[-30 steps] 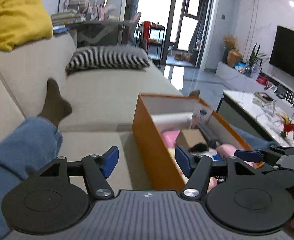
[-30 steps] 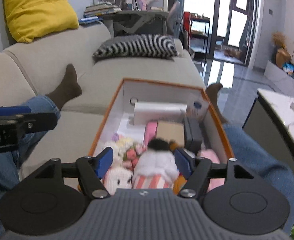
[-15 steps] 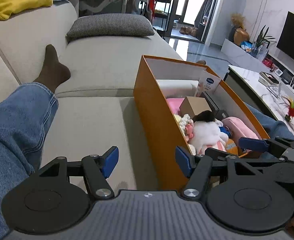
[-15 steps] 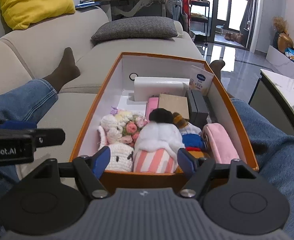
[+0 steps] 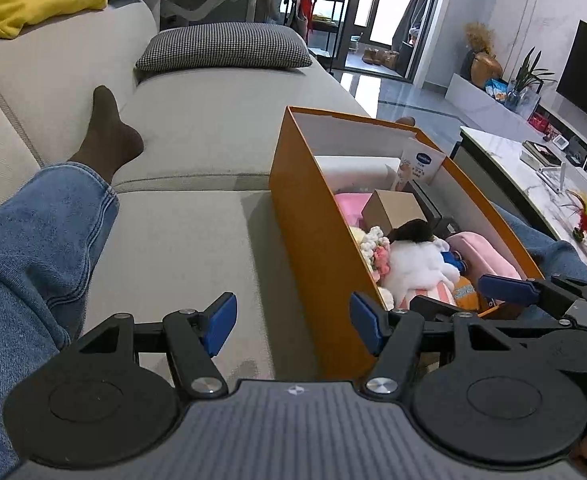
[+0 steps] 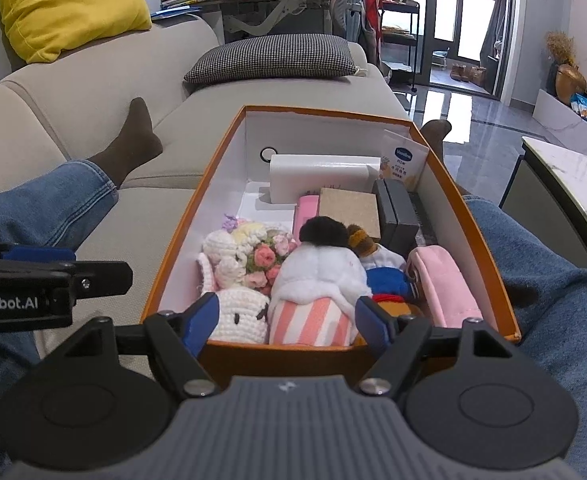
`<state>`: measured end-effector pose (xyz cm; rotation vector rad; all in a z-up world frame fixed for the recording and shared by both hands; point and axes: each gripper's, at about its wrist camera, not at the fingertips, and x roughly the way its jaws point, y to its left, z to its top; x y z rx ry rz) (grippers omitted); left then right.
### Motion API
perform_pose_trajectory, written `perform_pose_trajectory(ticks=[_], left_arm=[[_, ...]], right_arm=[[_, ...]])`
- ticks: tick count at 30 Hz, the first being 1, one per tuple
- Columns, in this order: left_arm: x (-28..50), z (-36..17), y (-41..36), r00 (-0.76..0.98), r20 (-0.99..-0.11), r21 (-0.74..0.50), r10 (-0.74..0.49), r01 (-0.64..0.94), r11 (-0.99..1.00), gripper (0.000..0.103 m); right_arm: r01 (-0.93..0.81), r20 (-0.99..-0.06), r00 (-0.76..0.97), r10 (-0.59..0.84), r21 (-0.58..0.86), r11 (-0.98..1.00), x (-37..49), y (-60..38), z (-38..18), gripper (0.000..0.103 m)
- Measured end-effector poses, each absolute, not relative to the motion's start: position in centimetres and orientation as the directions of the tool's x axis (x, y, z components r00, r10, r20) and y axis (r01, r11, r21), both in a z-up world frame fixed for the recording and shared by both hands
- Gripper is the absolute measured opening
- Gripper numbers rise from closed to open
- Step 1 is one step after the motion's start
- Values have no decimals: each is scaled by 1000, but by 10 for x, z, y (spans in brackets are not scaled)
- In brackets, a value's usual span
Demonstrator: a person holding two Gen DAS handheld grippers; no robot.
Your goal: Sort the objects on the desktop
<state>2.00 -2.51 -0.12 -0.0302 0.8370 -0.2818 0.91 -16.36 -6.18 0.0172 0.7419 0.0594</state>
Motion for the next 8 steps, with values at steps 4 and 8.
perform_pose_trajectory(ticks=[4, 8], left_arm=[[20, 0, -25, 636, -727, -138, -259, 234, 962, 73], [20, 0, -24, 637, -726, -139, -260, 234, 962, 73]], right_arm=[[-48, -675, 735, 60, 37, 998, 9, -164, -62, 76], [-48, -675, 735, 60, 36, 998, 9, -164, -62, 76]])
